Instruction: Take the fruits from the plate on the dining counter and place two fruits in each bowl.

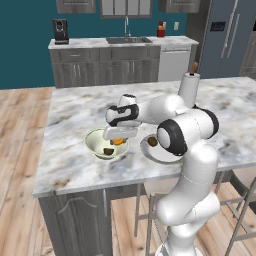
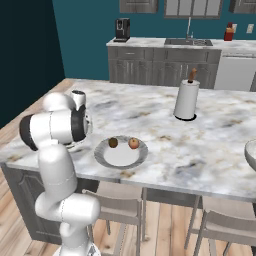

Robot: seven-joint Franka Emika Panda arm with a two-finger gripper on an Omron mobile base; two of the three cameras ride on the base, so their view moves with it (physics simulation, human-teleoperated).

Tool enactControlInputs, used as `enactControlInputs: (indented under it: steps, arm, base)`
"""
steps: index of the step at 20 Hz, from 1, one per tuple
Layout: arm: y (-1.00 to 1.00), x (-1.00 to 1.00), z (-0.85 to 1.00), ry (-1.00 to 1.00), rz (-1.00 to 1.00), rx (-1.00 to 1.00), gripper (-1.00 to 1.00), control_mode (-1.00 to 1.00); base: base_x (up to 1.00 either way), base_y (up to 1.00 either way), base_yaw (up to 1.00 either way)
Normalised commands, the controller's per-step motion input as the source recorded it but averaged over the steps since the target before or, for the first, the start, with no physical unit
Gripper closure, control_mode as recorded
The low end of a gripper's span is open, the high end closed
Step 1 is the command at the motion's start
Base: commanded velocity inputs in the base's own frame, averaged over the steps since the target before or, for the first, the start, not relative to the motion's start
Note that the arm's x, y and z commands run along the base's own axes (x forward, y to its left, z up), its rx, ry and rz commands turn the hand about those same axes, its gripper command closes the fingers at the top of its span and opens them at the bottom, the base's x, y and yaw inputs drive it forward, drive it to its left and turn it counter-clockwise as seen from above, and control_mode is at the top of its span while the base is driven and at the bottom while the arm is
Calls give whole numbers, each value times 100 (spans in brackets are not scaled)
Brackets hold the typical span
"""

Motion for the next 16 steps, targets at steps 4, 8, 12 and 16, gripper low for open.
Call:
enactControlInputs:
  steps: [4,8,12,16]
  arm:
    - [0,19,0,0,0,0,-100,-100]
    - [0,2,0,0,0,0,-100,-100]
    - [0,0,0,0,0,0,-100,-100]
    - [-9,-20,36,-1,-1,0,-100,-100]
  base:
    - [0,0,0]
    - [0,0,0]
    - [0,0,0]
    - [0,0,0]
